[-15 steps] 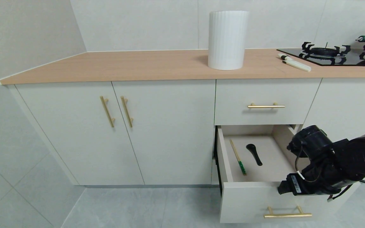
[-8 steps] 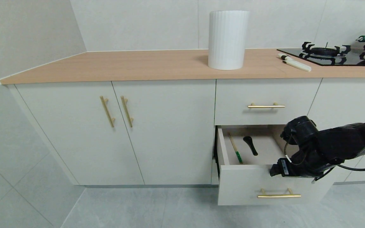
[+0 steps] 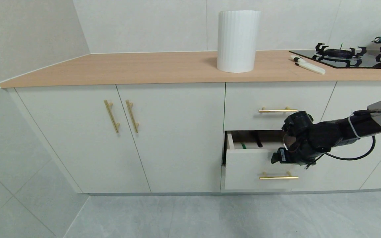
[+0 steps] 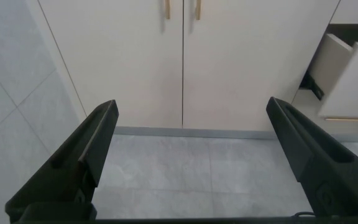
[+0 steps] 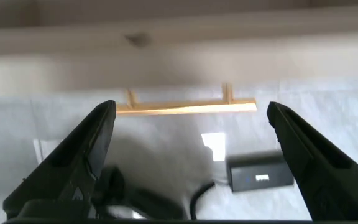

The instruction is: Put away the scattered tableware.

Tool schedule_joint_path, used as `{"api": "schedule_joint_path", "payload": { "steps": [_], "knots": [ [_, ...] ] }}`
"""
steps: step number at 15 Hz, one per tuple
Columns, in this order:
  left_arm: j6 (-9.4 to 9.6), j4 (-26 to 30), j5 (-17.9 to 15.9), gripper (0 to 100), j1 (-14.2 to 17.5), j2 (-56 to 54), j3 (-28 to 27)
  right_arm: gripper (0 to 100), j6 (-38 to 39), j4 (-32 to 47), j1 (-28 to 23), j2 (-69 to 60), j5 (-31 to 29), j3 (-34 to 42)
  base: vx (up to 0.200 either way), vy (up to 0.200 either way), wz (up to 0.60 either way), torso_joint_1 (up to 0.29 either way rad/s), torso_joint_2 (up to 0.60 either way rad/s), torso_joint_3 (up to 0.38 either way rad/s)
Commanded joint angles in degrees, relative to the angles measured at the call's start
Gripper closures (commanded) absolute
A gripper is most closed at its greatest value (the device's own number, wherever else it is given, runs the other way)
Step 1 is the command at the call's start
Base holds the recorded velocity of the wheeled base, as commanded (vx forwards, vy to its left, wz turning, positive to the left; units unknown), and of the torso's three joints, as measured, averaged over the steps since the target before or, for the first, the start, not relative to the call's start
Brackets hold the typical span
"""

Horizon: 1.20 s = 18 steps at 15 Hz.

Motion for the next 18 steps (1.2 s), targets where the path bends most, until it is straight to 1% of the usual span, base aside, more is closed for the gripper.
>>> {"api": "schedule_joint_path", "payload": {
  "steps": [1,3,4,5,8,12,14,16,18],
  "knots": [
    [-0.04,-0.01,0.02,0,0.01,0.07,0.00,0,0.01,-0.06,-1.53,5.43,0.28,-5.99,0.000,0.000,0.00,0.000,0.00,0.000],
    [-0.04,-0.01,0.02,0,0.01,0.07,0.00,0,0.28,-3.75,-2.14,6.66,2.30,-7.92,0.000,0.000,0.00,0.000,0.00,0.000],
    [-0.04,-0.01,0.02,0,0.01,0.07,0.00,0,0.28,-4.27,-2.14,6.75,2.47,-7.92,0.000,0.000,0.00,0.000,0.00,0.000],
    [-0.04,-0.01,0.02,0,0.01,0.07,0.00,0,0.10,-8.67,-2.94,7.89,2.56,-8.01,0.000,0.000,0.00,0.000,0.00,0.000],
    [-0.04,-0.01,0.02,0,0.01,0.07,0.00,0,0.19,-14.38,-3.20,10.00,2.39,-7.74,0.000,0.000,0.00,0.000,0.00,0.000],
    [-0.04,-0.01,0.02,0,0.01,0.07,0.00,0,0.37,-25.63,-3.73,12.64,2.03,-6.34,0.000,0.000,0.00,0.000,0.00,0.000],
    [-0.04,-0.01,0.02,0,0.01,0.07,0.00,0,0.80,-29.32,-3.73,13.17,1.95,-5.90,0.000,0.000,0.00,0.000,0.00,0.000],
    [-0.04,-0.01,0.02,0,0.01,0.07,0.00,0,3.71,-34.60,-3.46,14.13,0.63,-5.90,0.000,0.000,0.00,0.000,0.00,0.000],
    [-0.04,-0.01,0.02,0,0.01,0.07,0.00,0,3.97,-38.82,-3.46,14.84,-0.34,-5.72,0.000,0.000,0.00,0.000,0.00,0.000]
  ]
}}
